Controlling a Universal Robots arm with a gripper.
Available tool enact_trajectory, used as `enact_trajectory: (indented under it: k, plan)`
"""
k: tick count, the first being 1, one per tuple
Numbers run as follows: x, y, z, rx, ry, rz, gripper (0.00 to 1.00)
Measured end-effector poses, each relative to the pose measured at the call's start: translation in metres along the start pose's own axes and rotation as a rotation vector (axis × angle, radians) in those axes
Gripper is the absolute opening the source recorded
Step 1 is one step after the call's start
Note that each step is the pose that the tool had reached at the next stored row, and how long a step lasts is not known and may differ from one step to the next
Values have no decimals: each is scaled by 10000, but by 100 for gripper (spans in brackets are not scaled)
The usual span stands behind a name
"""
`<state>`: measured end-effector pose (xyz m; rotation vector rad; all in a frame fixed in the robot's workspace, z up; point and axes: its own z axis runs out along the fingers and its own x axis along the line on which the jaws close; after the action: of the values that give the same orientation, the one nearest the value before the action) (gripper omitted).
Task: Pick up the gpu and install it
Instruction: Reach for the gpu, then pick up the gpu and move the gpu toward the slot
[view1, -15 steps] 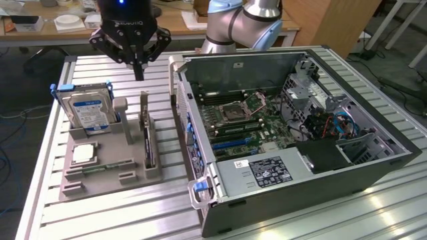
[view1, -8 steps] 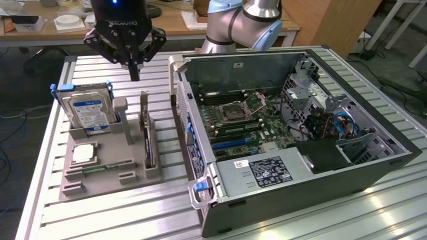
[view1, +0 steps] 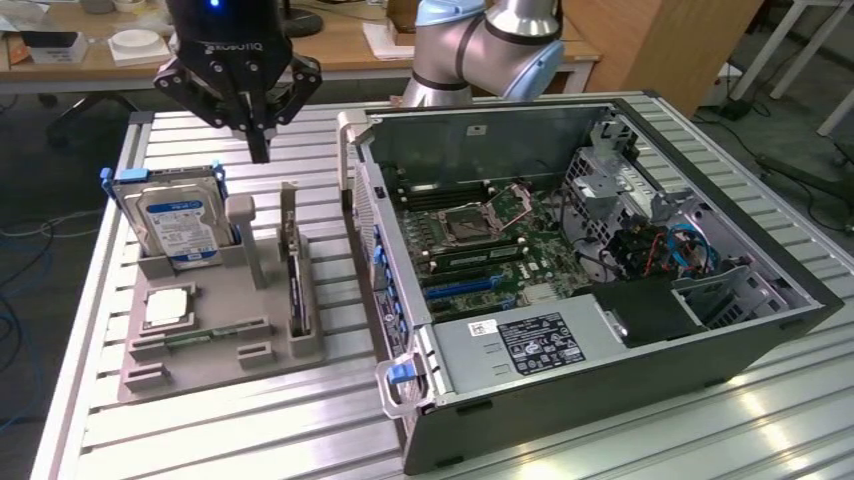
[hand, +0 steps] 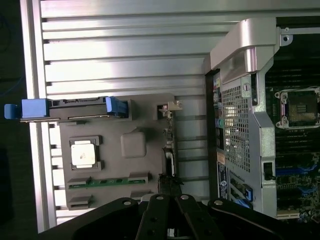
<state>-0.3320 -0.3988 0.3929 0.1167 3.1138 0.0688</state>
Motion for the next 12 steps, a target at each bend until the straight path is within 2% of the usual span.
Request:
enact_trajectory:
  k: [12]
  plan:
    - [3,0,0,0,0,-1,10]
